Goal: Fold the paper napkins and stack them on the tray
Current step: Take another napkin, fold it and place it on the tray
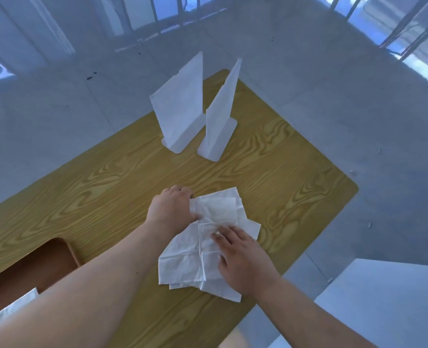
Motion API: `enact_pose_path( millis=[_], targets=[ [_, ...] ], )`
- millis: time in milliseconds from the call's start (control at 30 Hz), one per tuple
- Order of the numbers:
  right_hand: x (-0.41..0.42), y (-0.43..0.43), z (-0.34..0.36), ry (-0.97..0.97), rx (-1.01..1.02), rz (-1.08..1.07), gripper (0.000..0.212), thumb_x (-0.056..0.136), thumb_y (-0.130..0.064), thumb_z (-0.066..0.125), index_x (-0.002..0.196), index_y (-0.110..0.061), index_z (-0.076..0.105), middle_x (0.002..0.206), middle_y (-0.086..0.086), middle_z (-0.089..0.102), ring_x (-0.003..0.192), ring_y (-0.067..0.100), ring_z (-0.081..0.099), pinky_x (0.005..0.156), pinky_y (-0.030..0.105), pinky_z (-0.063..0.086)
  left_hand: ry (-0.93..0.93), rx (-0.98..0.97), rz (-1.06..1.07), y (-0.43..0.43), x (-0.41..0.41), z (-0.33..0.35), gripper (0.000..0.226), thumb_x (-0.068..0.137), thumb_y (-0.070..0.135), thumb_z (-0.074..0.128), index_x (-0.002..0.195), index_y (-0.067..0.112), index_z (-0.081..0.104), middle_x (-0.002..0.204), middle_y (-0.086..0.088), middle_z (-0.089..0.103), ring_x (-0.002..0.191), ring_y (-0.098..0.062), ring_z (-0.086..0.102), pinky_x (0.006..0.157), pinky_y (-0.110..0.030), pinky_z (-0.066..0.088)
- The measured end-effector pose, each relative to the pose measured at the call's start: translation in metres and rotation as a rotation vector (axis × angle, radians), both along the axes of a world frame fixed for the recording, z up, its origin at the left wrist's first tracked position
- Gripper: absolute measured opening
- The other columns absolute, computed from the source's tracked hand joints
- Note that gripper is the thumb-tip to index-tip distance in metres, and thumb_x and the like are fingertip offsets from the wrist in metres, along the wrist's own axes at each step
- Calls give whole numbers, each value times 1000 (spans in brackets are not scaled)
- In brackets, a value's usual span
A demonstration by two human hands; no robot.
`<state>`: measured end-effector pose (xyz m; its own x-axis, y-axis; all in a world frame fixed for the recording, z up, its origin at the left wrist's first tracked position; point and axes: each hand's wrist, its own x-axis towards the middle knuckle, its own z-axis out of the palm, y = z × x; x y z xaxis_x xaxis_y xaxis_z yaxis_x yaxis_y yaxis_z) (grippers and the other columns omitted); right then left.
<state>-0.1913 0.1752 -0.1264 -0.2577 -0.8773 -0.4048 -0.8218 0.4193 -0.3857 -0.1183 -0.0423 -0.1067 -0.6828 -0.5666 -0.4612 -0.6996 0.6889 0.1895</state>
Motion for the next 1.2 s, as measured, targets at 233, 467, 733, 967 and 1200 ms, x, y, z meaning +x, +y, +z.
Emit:
enact_pose_path(
  millis=[233,467,733,967,1200],
  targets=[
    [-1,2,-3,-7,-21,8,56,101,-28,44,156,-17,41,165,5,39,156,30,28,128,43,24,-26,-22,35,0,-6,-3,56,78,67,78,113,25,63,120,2,62,117,-23,57,93,-38,51],
    [-2,3,-5,8,-29,16,56,103,-29,40,157,-19,37,167,2,34,157,27,22,129,41,21,-140,-13,74,-6,-12,-1,62,71,73,80,103,23,63,112,2,66,108,-24,59,92,-43,55],
    [-1,4,-7,8,-43,3,55,102,-29,40,156,-20,40,167,1,35,157,27,24,128,42,24,-100,60,171,-9,-11,-6,68,65,70,88,106,24,60,111,4,59,102,-22,63,79,-36,52],
    [-1,6,-10,3,-41,0,55,103,-29,40,157,-20,38,169,2,31,158,27,22,128,44,23,-102,12,120,-9,-12,-9,57,67,71,84,84,24,56,93,4,65,86,-19,60,67,-33,47],
    [0,8,-12,-2,-61,-13,54,102,-28,43,156,-21,39,169,1,32,158,28,21,128,41,19,-71,-28,160,-8,-10,-13,79,63,79,82,118,25,64,128,0,60,123,-25,55,95,-40,51]
  ],
)
